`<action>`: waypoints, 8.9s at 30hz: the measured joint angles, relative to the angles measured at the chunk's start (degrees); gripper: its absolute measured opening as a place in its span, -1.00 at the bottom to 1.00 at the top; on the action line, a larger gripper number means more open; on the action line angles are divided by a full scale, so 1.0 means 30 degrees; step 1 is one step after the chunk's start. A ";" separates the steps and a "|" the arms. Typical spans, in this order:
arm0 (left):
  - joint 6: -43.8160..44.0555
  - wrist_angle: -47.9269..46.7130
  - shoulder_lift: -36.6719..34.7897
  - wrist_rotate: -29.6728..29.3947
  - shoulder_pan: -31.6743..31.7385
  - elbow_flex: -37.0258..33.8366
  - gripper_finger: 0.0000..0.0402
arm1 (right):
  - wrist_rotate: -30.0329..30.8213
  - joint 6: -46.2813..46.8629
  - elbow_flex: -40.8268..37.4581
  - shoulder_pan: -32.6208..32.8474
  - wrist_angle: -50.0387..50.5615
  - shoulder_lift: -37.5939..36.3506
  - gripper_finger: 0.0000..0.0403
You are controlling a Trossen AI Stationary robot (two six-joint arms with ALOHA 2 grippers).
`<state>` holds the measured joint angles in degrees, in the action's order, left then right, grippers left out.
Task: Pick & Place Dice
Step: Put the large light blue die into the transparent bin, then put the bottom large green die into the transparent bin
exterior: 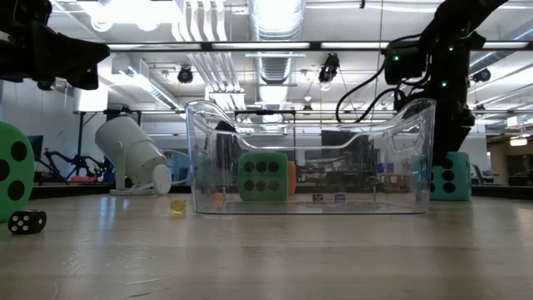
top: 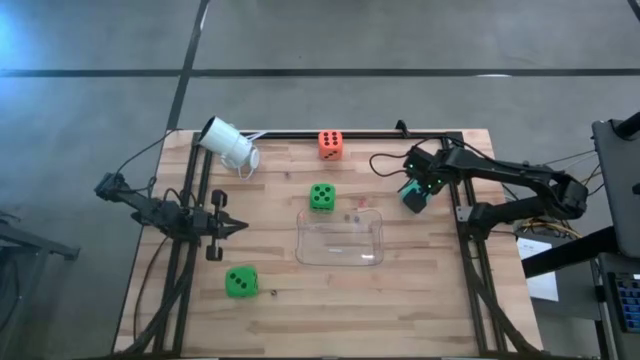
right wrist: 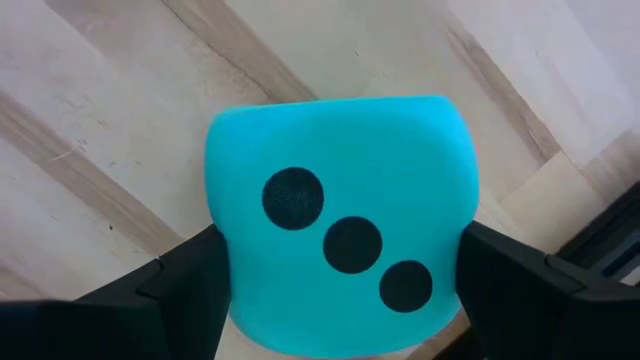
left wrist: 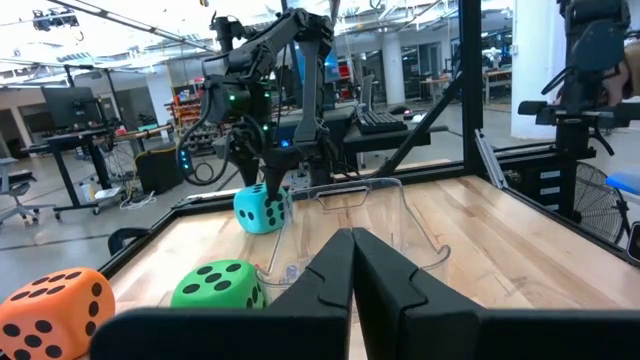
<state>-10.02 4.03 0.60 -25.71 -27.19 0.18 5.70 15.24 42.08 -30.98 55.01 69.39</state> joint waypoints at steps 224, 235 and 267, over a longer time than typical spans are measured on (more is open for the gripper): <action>0.3314 -1.0584 0.4257 -0.0128 -0.0011 0.8442 -0.95 | 0.4669 -0.3314 0.4955 1.6378 -0.7456 -0.2990 0.99; 0.8072 -1.7327 1.3135 0.2100 -0.0020 1.4332 -0.95 | 0.4662 -0.3102 0.4955 1.6364 -0.8161 -0.2954 0.99; 1.4253 -1.8497 1.9751 0.9449 -0.1082 1.6737 -0.95 | 0.5566 -0.2943 0.4955 1.6364 -0.8088 -0.2939 0.99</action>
<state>32.74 -51.46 59.86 2.63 -30.44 50.39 22.39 6.42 56.95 18.11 30.74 60.58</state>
